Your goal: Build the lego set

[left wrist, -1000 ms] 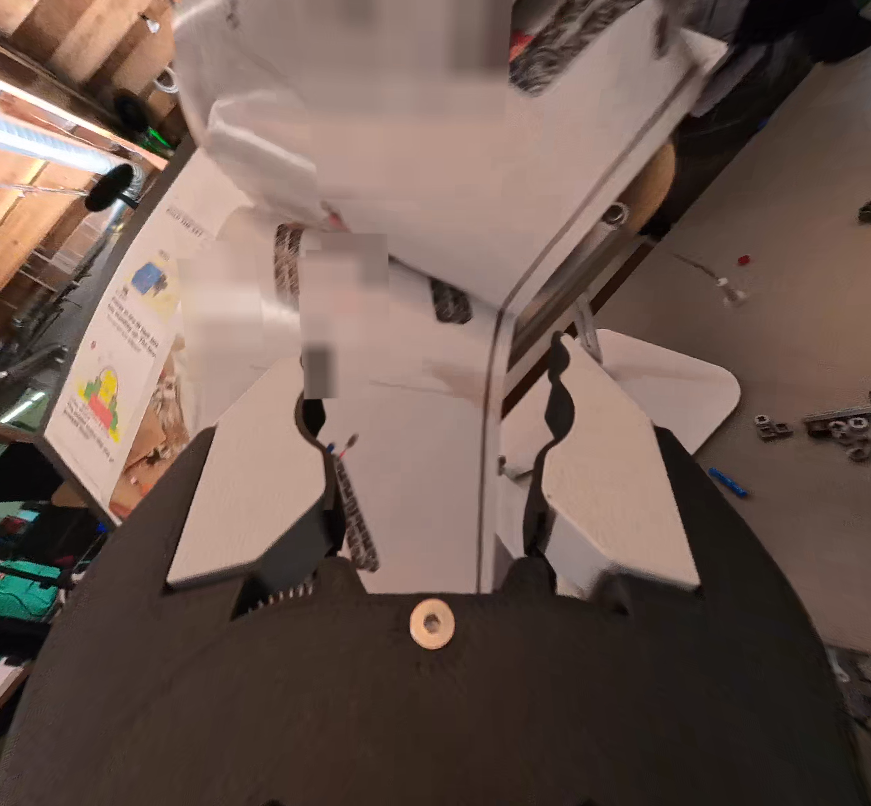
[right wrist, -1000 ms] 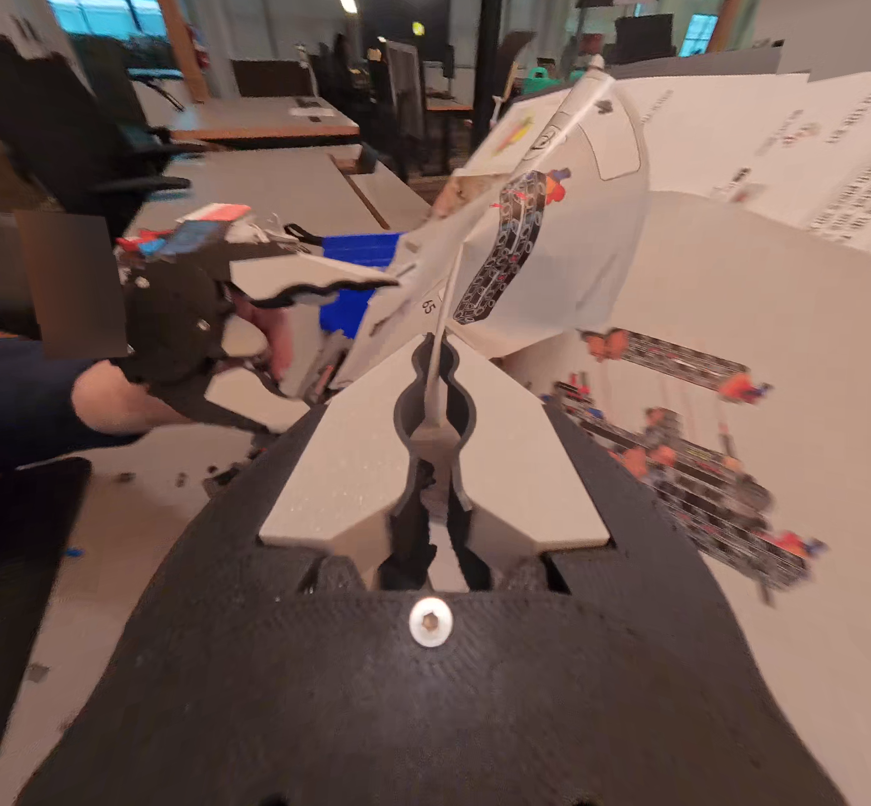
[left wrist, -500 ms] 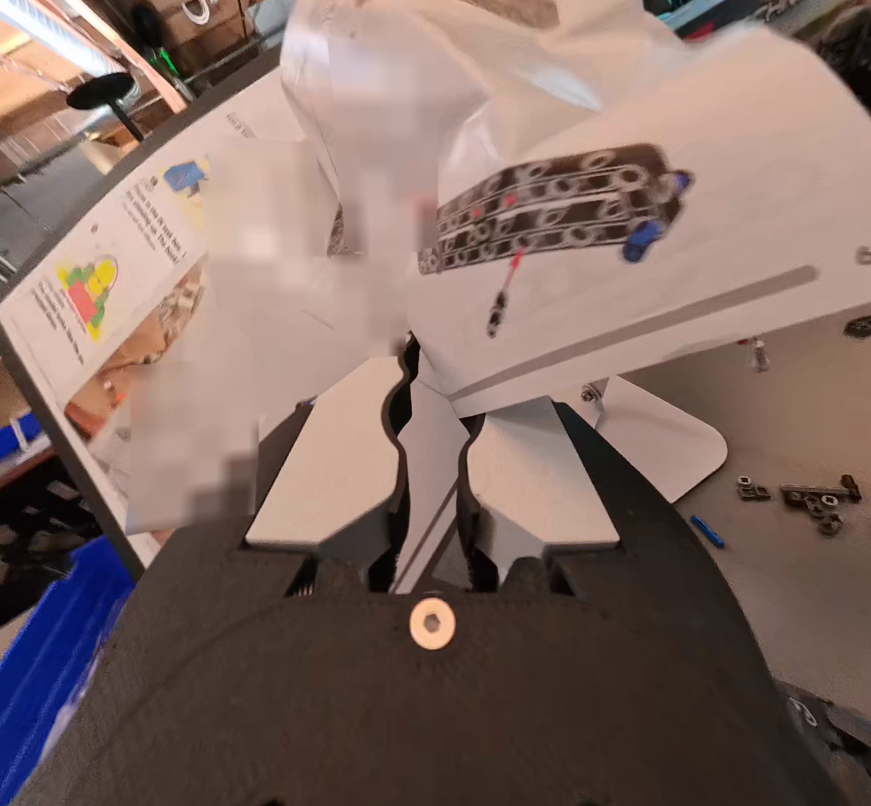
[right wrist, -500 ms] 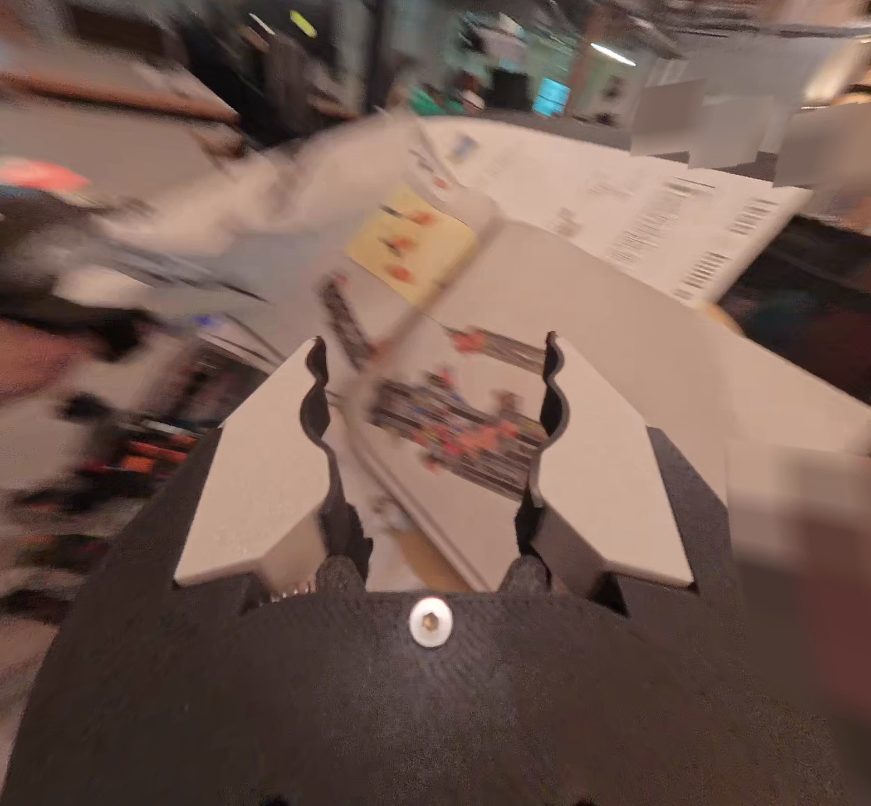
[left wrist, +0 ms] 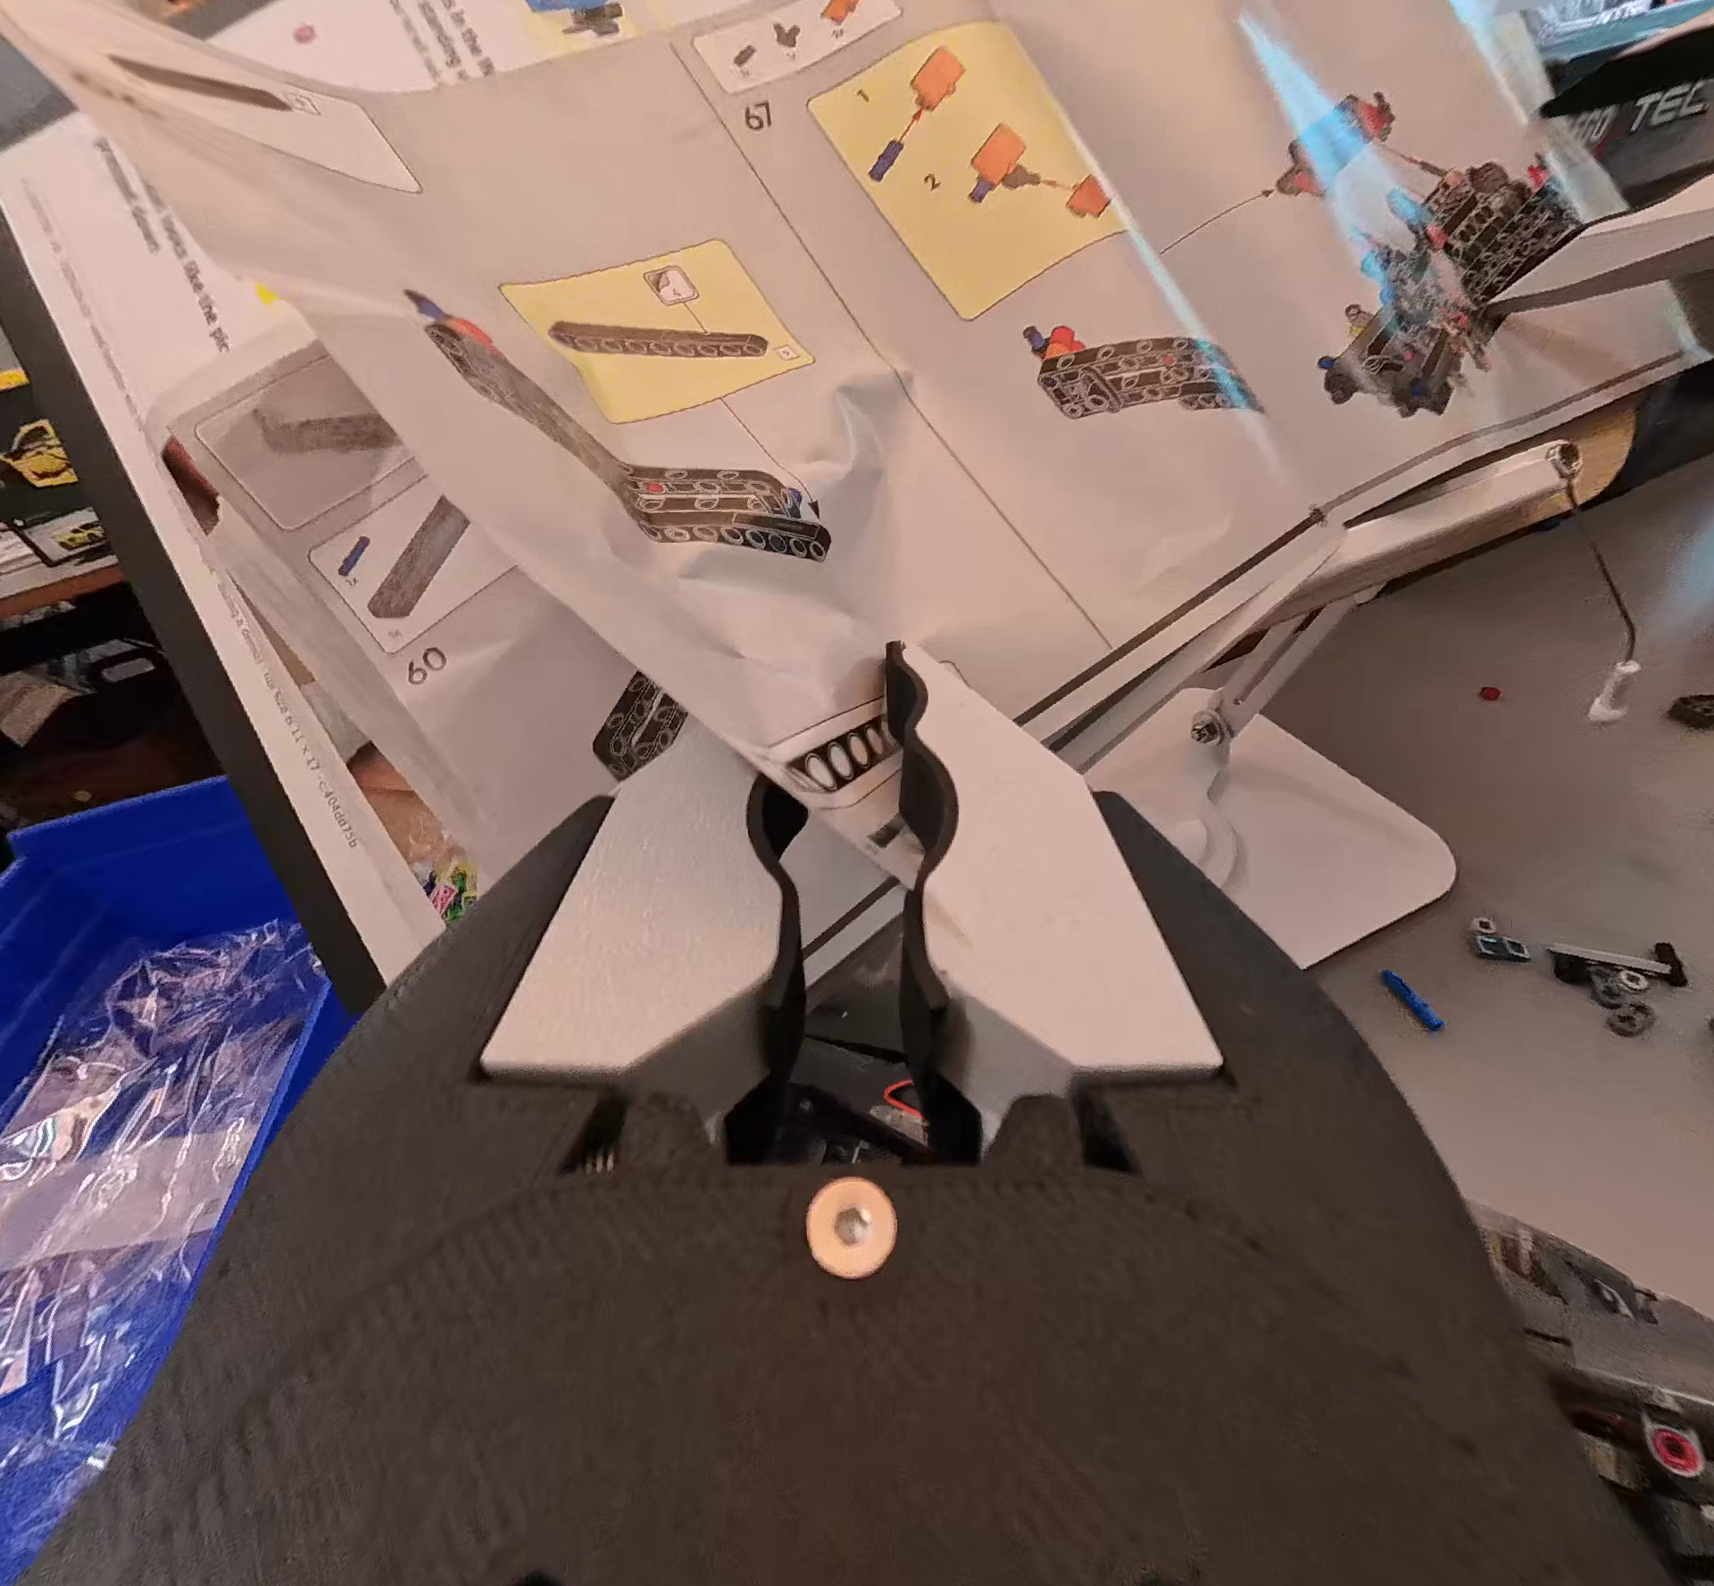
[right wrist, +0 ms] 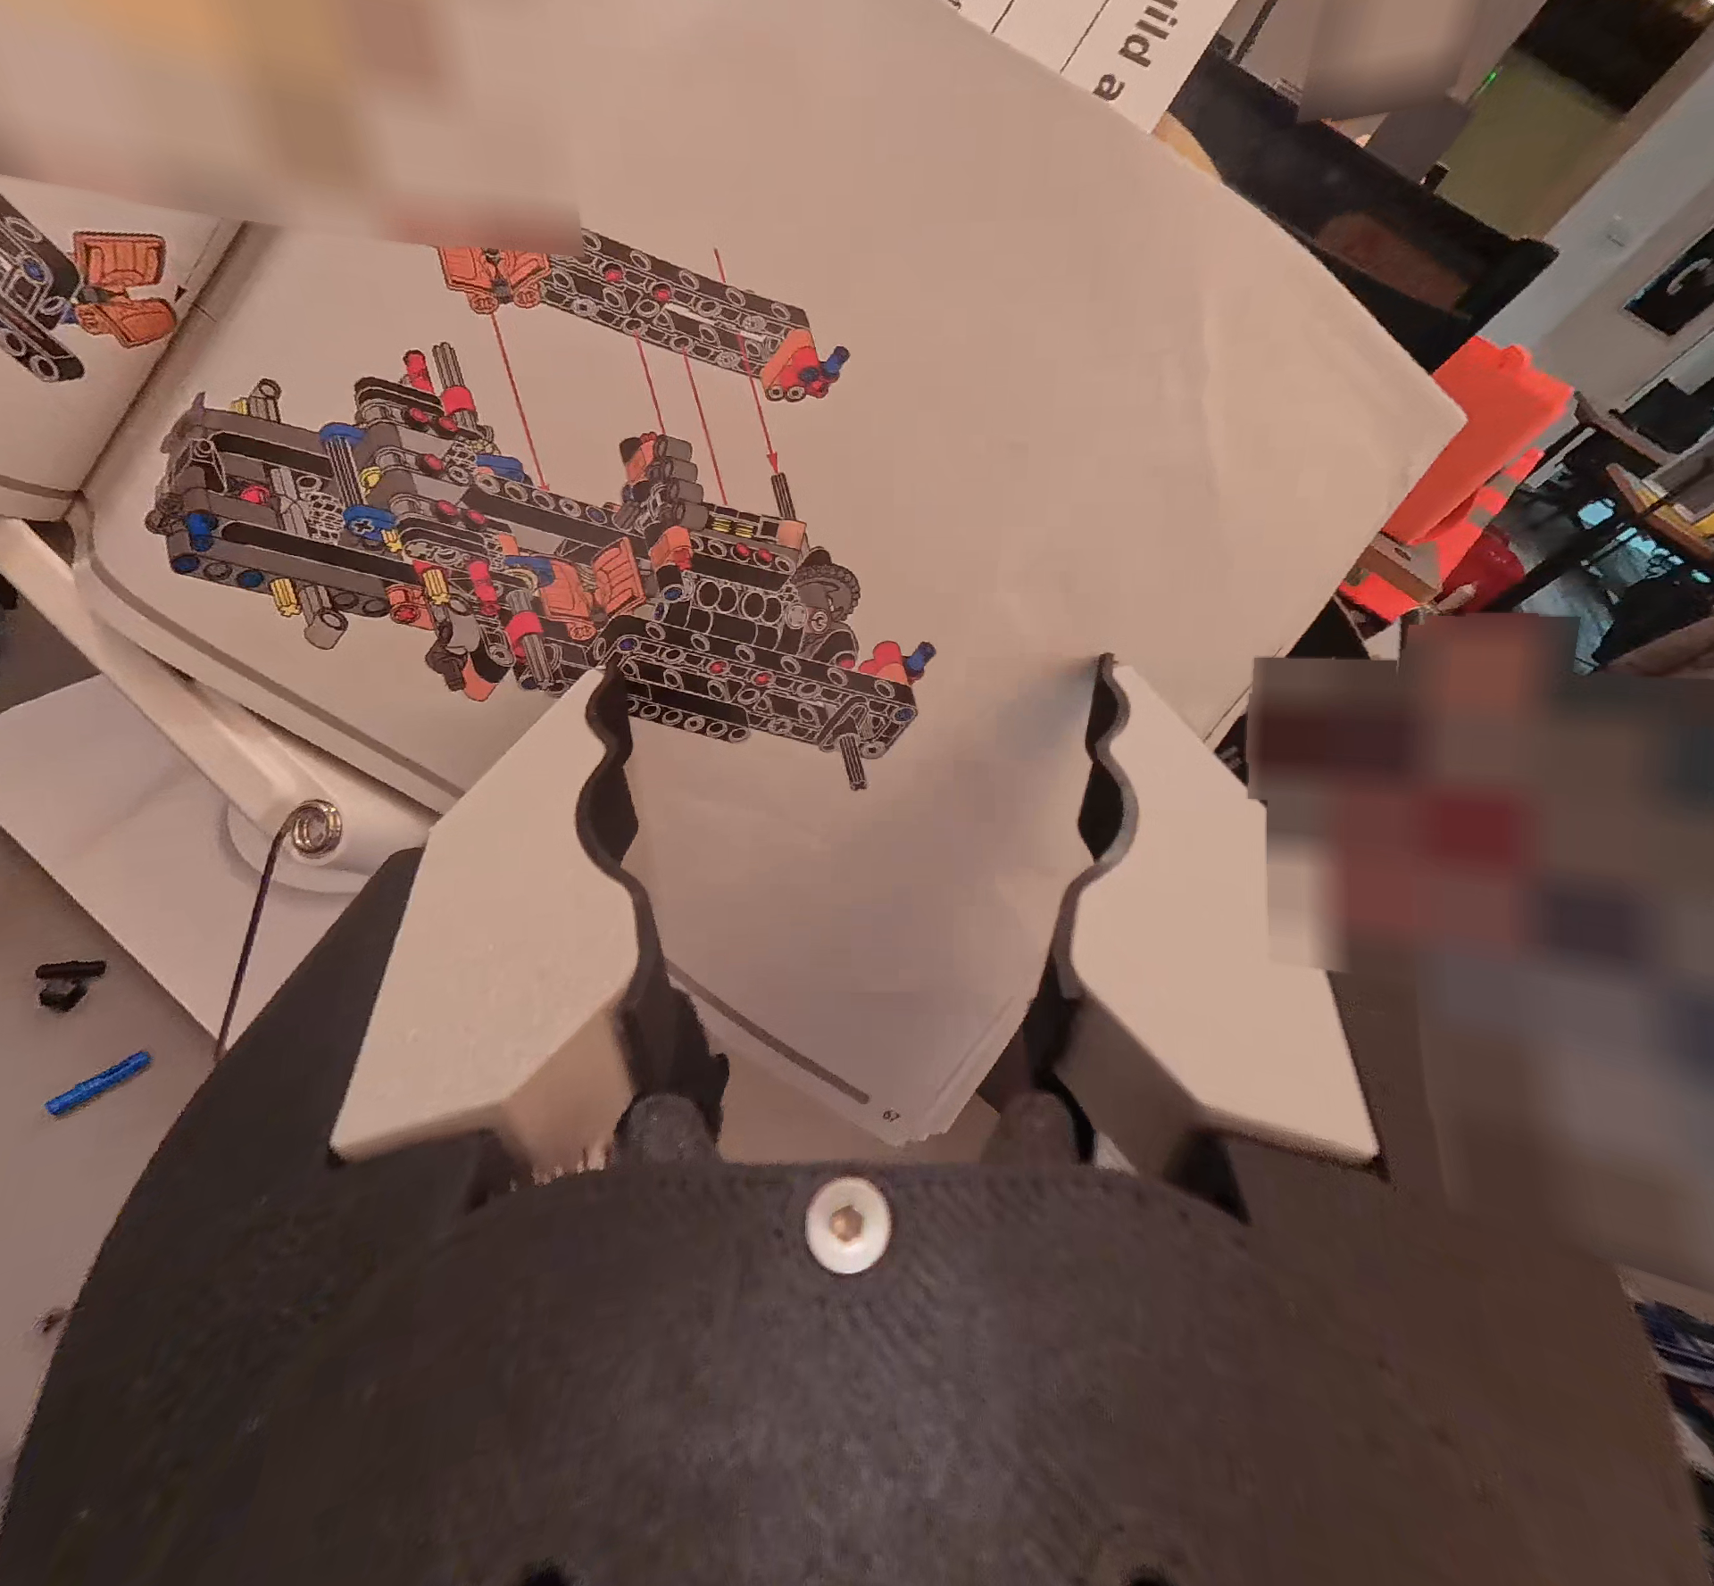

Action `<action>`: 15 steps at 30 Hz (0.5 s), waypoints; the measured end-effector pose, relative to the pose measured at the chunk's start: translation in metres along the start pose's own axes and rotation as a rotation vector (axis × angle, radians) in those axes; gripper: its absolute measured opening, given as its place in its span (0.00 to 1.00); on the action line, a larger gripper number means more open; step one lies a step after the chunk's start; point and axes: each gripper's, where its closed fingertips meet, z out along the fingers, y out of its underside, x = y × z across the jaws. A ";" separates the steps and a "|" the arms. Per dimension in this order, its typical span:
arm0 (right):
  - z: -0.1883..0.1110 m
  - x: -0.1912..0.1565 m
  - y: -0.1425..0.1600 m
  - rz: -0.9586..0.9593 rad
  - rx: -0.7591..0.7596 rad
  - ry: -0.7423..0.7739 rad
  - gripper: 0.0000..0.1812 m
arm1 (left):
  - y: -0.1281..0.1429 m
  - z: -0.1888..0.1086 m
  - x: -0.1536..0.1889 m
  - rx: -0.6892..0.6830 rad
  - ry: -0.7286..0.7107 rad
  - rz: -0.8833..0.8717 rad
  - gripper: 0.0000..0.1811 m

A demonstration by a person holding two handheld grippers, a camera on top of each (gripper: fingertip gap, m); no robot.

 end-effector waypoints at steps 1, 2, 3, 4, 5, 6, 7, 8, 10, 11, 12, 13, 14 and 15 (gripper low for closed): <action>0.001 -0.001 0.000 0.010 0.003 -0.009 0.53 | 0.002 0.001 -0.001 -0.006 -0.002 0.002 0.06; 0.001 -0.002 0.001 0.021 0.006 -0.019 0.53 | 0.004 0.001 -0.001 -0.013 -0.003 0.006 0.06; 0.002 -0.003 0.001 0.030 0.008 -0.029 0.53 | 0.006 0.002 -0.002 -0.017 -0.004 0.008 0.07; 0.002 -0.003 0.001 0.037 0.012 -0.037 0.52 | 0.007 0.002 -0.003 -0.020 -0.009 0.011 0.07; 0.002 -0.003 0.002 0.042 0.015 -0.043 0.51 | 0.008 0.002 -0.004 -0.023 -0.012 0.012 0.08; 0.001 -0.003 0.002 0.047 0.016 -0.048 0.50 | 0.008 0.002 -0.004 -0.024 -0.008 0.008 0.08; 0.001 -0.003 0.002 0.049 0.016 -0.048 0.49 | 0.009 0.002 -0.005 -0.028 -0.009 0.004 0.08; 0.001 -0.003 0.001 0.045 0.015 -0.046 0.48 | 0.009 0.002 -0.007 -0.031 -0.012 0.003 0.09; 0.000 -0.004 0.001 0.030 0.010 -0.041 0.46 | 0.010 0.002 -0.008 -0.037 -0.016 0.002 0.09; -0.001 -0.004 0.001 0.024 0.007 -0.038 0.44 | 0.010 0.002 -0.010 -0.039 -0.021 0.004 0.09; -0.001 -0.004 0.000 0.018 0.005 -0.036 0.43 | 0.011 0.002 -0.011 -0.043 -0.025 0.007 0.09; -0.002 -0.004 0.000 0.011 0.004 -0.033 0.42 | 0.011 0.002 -0.012 -0.046 -0.028 0.009 0.10; -0.002 -0.003 0.000 0.006 0.005 -0.029 0.40 | 0.011 0.002 -0.013 -0.046 -0.032 0.008 0.10; -0.003 -0.003 -0.001 0.002 0.008 -0.025 0.39 | 0.012 0.002 -0.014 -0.046 -0.033 0.007 0.10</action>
